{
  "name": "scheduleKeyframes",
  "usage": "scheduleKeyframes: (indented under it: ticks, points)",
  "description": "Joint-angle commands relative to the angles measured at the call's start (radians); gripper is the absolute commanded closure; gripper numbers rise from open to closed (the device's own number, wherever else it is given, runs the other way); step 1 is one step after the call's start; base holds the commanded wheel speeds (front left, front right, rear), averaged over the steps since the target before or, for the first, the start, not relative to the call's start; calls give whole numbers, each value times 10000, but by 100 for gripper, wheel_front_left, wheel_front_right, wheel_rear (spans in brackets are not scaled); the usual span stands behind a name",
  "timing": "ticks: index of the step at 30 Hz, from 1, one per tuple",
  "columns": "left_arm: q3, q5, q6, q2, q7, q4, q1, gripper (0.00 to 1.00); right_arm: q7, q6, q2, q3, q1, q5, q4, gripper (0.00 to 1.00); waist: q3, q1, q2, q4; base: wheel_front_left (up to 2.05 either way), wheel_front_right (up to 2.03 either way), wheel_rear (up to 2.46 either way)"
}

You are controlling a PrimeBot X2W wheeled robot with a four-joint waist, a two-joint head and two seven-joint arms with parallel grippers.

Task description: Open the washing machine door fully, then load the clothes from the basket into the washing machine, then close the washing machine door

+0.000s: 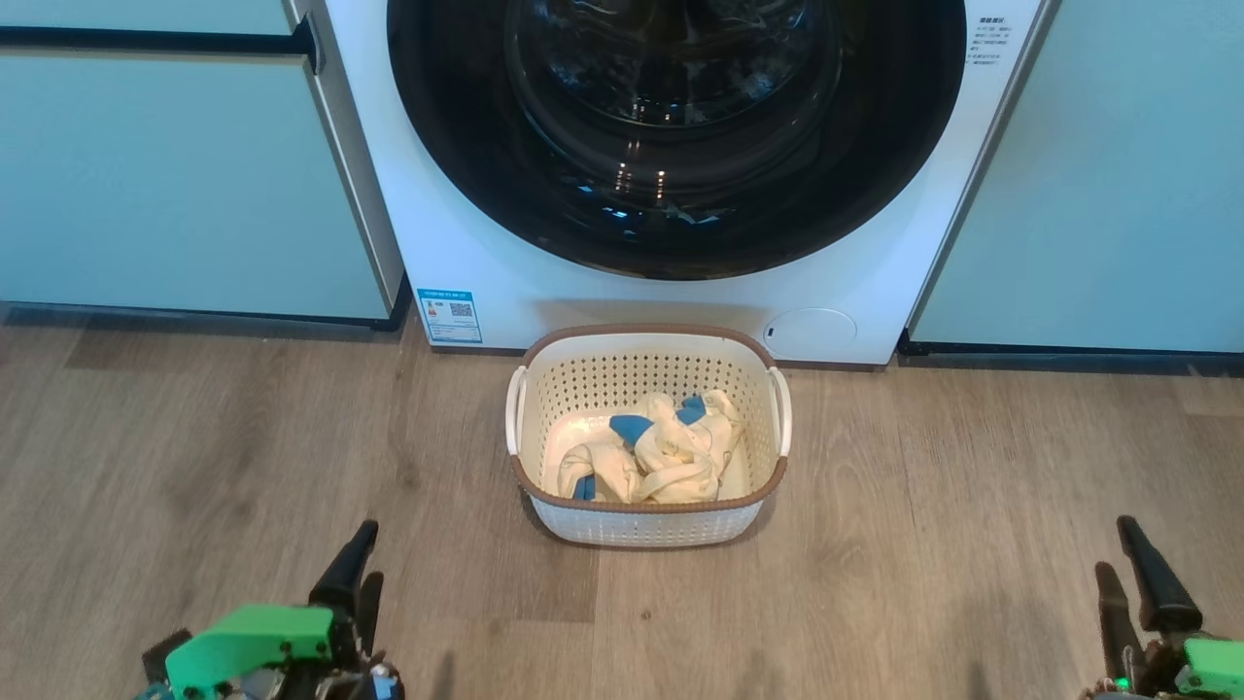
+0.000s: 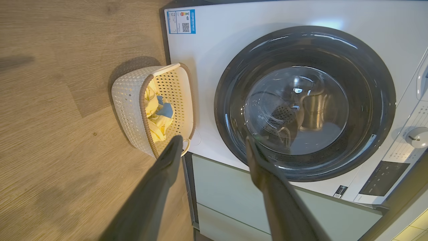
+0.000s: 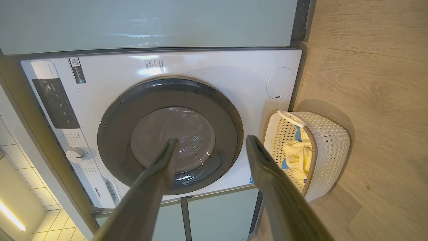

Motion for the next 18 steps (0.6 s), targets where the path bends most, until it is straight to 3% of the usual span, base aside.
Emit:
scheduleKeyframes:
  ticks: [1,10,18]
  points:
    - [0,143,-16,133,-77,-362,-538,0,-85,8,-231,-47,-563,-95,-408,0,1,0,0,0,0,0,0]
    - [-343,884,-22,277,-438,-300,-751,0,-498,11,-446,41,-657,-973,-399,0,15,0,0,-2,0,0,0]
    - [-355,2466,235,290,-694,-350,-922,0,-836,14,-589,29,-802,-2386,-396,0,56,0,0,-2,0,0,0]
